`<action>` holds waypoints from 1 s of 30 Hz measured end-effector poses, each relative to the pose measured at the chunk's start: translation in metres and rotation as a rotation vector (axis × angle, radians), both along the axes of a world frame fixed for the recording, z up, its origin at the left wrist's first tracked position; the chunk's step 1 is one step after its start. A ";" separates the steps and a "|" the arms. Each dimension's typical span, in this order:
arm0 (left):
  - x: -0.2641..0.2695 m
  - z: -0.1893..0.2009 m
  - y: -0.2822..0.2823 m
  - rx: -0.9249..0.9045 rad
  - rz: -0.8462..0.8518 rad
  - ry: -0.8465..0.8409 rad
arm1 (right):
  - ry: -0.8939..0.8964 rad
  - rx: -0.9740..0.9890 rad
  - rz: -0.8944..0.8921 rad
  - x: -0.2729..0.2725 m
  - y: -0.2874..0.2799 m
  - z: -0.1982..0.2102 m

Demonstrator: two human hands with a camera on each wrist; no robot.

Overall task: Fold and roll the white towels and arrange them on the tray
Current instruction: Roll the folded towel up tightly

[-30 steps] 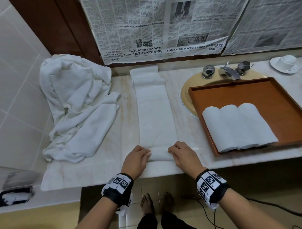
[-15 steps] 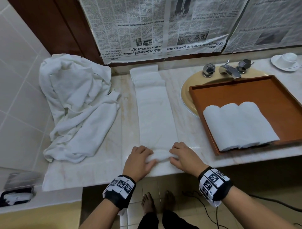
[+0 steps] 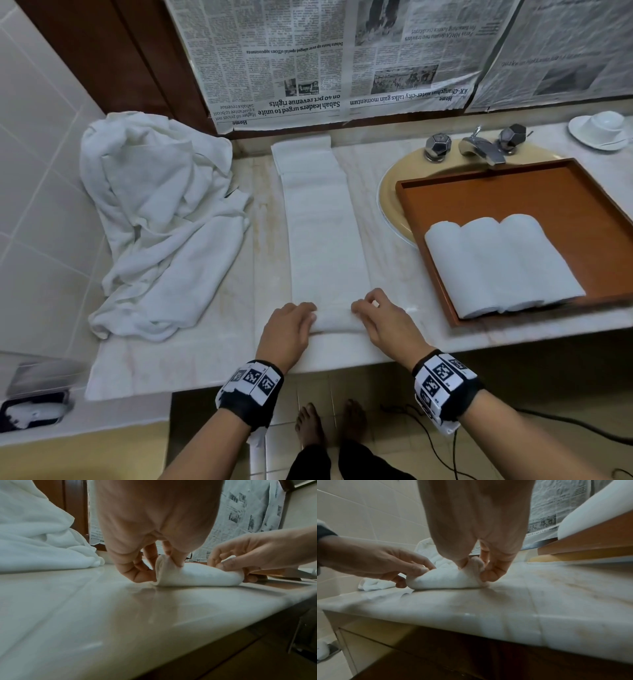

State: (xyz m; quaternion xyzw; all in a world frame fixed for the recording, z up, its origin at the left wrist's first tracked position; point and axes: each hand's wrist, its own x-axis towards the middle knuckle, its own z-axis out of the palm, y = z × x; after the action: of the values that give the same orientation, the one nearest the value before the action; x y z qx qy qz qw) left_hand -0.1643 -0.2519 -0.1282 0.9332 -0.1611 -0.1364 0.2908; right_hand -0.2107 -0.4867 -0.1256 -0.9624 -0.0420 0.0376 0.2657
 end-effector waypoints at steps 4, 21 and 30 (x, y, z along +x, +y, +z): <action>0.006 0.002 -0.009 0.066 0.079 -0.014 | -0.139 -0.190 0.051 0.004 0.013 0.003; -0.007 -0.019 0.010 0.042 -0.096 -0.225 | 0.202 -0.066 0.145 0.016 0.001 0.017; 0.006 -0.010 -0.003 -0.099 0.075 -0.032 | 0.082 0.052 -0.029 0.019 0.010 0.006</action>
State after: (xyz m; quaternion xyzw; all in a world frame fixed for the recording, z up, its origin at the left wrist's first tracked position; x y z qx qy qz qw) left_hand -0.1582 -0.2550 -0.1379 0.9251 -0.1370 -0.1024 0.3391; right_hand -0.1920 -0.4768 -0.1199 -0.9533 -0.0182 0.0721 0.2926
